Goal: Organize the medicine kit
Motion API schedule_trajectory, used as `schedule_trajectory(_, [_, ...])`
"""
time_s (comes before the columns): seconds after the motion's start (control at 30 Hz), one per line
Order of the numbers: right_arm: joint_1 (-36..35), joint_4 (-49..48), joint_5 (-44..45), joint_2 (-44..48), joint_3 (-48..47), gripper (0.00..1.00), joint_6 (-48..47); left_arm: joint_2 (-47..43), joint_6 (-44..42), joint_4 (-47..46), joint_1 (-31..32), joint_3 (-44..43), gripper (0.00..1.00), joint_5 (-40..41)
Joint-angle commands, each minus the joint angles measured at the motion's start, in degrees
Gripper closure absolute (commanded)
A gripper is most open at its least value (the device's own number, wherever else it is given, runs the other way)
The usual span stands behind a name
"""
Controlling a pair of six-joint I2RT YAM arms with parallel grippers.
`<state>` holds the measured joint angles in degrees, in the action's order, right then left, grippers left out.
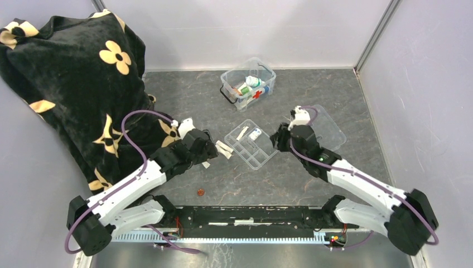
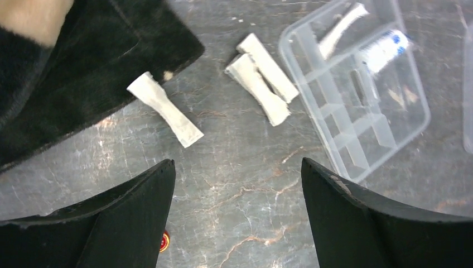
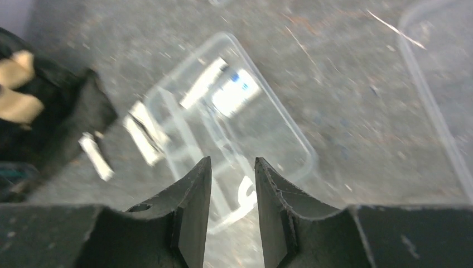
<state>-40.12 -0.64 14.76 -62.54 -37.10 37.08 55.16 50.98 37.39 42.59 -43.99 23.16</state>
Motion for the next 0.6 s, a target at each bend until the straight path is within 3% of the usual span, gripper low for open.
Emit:
schedule_trajectory(0.0, [1.0, 9.6, 0.0, 8.3, 4.6, 0.59, -6.9, 1.9, 13.2, -2.1, -0.4, 2.2, 0.12, 6.9])
schedule_trajectory(0.13, [1.1, 13.2, -0.1, 14.8, 7.3, 0.59, -7.0, 2.3, 17.0, -2.6, -1.2, 4.9, 0.15, 11.3])
schedule_trajectory(0.27, [1.0, 14.2, -1.0, 18.8, 8.9, 0.59, -6.5, 4.0, 18.2, -6.4, -3.3, 7.9, 0.18, 10.6])
schedule_trajectory(0.57, [1.0, 17.5, -0.8, 19.6, 8.6, 0.59, -7.7, 15.2, 25.5, -8.6, -4.3, 7.9, 0.21, 9.7])
